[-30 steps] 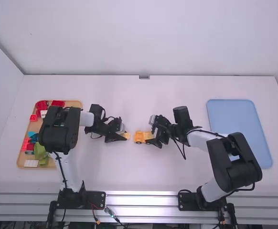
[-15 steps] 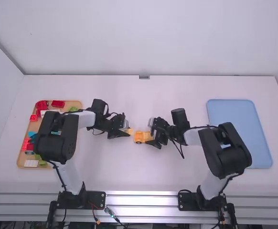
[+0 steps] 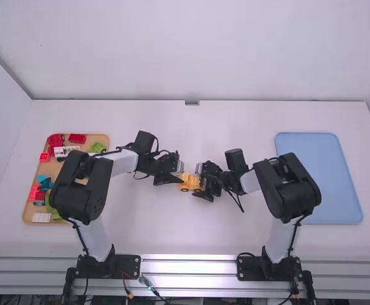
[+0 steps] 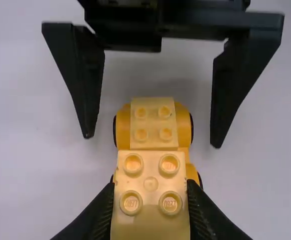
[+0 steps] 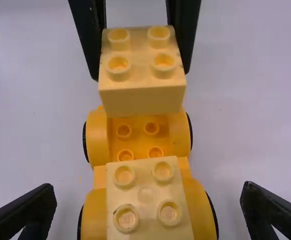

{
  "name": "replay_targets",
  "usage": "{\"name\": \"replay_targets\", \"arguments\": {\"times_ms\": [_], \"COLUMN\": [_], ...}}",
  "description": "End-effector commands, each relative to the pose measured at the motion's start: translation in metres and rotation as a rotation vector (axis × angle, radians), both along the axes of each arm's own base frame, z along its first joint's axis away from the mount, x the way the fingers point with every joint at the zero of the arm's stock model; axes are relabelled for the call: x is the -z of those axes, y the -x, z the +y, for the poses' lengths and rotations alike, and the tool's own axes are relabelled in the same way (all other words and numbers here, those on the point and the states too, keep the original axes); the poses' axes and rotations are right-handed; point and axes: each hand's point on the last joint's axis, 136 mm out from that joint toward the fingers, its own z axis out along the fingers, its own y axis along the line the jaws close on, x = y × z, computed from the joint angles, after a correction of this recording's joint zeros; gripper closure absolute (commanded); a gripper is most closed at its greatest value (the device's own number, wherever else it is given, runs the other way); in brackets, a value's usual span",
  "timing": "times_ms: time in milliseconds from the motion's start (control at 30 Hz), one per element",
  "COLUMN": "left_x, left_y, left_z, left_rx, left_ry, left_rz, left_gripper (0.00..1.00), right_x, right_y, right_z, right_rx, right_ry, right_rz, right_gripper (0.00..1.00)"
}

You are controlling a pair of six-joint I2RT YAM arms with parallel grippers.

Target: Assemble lego blocks to make yellow taxi

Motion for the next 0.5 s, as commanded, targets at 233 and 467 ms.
{"name": "replay_targets", "arguments": {"times_ms": [233, 467], "left_x": [0.001, 0.0009], "left_y": [0.0027, 0.0087], "left_z": [-0.0046, -0.0085], "left_rx": [-0.059, -0.065], "left_ry": [0.041, 0.102], "left_rz": [0.024, 0.03], "left_gripper": [0.84, 0.81], "right_x": [0.004, 0.0004], "right_y": [0.0027, 0.0035], "right_z": [0.0058, 0.0081], "right_rx": [-0.057, -0.079], "right_ry": [-0.032, -0.05], "right_rz": [-0.027, -0.046], "right_gripper": [0.1, 0.12]}}
